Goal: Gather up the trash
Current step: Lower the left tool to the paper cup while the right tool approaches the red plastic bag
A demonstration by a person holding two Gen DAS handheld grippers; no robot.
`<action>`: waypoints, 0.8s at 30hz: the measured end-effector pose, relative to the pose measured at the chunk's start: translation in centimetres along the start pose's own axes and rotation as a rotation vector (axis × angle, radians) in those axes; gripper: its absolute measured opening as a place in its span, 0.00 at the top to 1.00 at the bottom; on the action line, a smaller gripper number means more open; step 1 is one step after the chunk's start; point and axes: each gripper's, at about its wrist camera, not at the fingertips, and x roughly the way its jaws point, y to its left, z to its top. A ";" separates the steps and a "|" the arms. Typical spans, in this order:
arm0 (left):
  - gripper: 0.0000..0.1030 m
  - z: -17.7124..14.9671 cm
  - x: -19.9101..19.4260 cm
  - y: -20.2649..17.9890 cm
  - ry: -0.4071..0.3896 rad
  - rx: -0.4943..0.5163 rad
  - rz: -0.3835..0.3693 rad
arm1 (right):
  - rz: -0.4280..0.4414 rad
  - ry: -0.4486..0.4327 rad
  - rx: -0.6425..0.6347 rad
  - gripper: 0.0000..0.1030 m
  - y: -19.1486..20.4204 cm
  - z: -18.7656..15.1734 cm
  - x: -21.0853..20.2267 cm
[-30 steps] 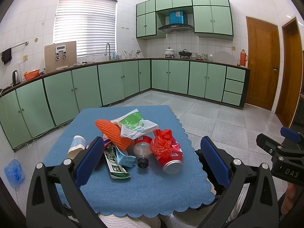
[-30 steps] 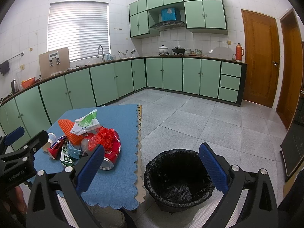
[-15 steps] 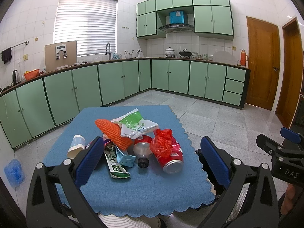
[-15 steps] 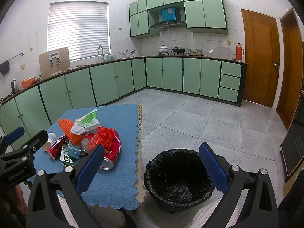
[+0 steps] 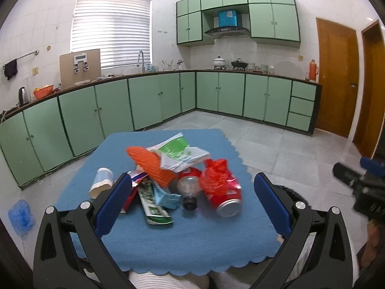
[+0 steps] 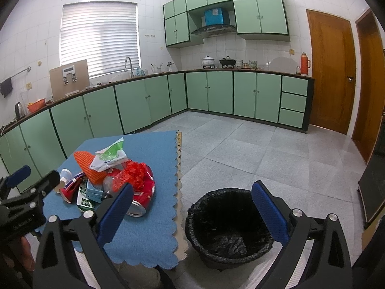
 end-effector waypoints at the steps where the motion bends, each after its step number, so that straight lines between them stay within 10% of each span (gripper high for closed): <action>1: 0.05 -0.2 0.2 0.4 0.003 0.003 0.014 | 0.007 -0.002 -0.001 0.06 0.1 0.1 0.2; 24: 0.05 -2.3 9.9 9.8 0.102 -0.090 0.186 | 0.224 0.099 -0.060 0.29 8.7 -0.9 14.7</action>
